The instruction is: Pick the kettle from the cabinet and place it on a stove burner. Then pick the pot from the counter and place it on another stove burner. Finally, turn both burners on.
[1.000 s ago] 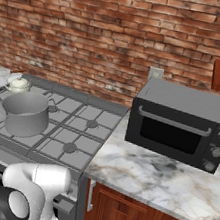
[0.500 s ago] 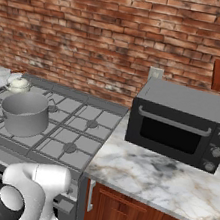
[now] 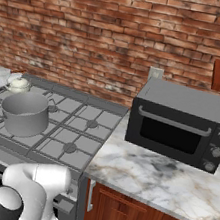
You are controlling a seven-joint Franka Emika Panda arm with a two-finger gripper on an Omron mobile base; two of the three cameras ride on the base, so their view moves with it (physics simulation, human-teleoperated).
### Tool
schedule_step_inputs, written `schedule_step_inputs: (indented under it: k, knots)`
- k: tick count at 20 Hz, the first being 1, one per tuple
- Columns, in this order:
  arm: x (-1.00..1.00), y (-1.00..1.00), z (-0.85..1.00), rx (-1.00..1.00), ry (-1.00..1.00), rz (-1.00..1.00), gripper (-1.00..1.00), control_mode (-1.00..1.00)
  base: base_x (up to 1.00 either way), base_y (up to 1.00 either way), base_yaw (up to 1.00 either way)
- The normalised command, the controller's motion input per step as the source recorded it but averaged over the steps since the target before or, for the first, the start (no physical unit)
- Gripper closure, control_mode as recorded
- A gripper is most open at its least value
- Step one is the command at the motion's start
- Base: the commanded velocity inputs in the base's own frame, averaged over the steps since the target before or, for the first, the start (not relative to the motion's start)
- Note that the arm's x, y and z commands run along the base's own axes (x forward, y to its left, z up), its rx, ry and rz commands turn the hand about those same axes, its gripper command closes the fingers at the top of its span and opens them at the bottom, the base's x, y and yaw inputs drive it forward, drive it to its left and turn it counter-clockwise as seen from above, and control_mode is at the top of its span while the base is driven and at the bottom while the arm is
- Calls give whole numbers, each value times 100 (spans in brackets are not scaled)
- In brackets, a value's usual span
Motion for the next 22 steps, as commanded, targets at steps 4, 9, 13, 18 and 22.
schedule_step_inputs:
  k: [4, 9, 13, 18, 22]
  knots:
    - [-24, 10, -27, -3, 0, 4, -100, -100, 0, 0, 0]
    - [-26, 22, -21, -3, -2, 4, -100, -100, 0, 0, 0]
    - [-25, 22, -9, 0, -5, 3, -100, -100, 0, 0, 0]
    - [-27, 18, -6, -2, -4, 4, -100, -100, 0, 0, 0]
    - [-14, 20, -17, -3, -4, 5, -100, -100, 0, 0, 0]
